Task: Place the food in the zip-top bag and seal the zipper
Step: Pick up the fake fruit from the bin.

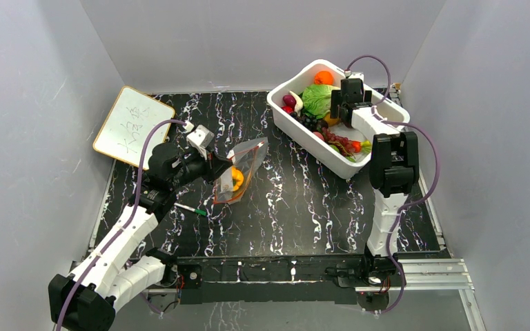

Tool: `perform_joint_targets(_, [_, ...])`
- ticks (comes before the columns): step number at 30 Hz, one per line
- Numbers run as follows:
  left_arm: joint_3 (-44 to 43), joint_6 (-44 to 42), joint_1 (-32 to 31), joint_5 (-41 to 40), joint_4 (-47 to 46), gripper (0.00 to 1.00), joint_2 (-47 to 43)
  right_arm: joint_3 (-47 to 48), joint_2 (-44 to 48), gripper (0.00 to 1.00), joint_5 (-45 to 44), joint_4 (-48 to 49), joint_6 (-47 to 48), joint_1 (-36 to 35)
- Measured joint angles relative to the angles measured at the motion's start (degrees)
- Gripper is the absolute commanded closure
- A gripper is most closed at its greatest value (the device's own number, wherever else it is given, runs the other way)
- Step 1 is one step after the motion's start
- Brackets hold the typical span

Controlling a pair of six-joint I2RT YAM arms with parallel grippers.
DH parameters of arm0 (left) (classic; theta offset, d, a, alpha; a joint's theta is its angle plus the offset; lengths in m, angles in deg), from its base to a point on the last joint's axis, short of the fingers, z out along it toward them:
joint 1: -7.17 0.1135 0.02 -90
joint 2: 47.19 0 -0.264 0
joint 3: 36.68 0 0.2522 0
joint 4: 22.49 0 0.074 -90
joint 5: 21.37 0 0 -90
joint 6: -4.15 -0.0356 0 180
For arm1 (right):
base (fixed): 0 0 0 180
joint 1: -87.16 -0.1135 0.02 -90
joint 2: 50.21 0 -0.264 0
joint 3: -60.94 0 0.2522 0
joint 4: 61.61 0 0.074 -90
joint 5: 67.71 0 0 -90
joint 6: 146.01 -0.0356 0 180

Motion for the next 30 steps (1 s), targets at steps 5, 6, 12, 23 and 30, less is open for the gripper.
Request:
perform_joint_targets(5, [0.0,-0.2,-0.1,0.0,0.0,1.00,0.0,2.1,-2.6,0.19,-0.6,0.7,0.2,0.0])
perform_joint_targets(6, [0.0,-0.2,-0.1,0.0,0.0,1.00,0.0,2.3,-3.1,0.19,-1.2,1.0,0.3,0.0])
perform_joint_targets(12, [0.0,-0.4,-0.1,0.0,0.0,1.00,0.0,2.3,-4.1,0.22,-3.3,2.3,1.3,0.1])
perform_joint_targets(23, [0.3,-0.9,-0.1,-0.2,0.1,1.00,-0.4,2.8,-5.9,0.54,-4.2,4.2,3.3,0.3])
perform_joint_targets(30, [0.6,-0.9,-0.1,-1.0,0.2,1.00,-0.7,-1.4,-1.6,0.61,-1.9,2.6,2.8,0.5])
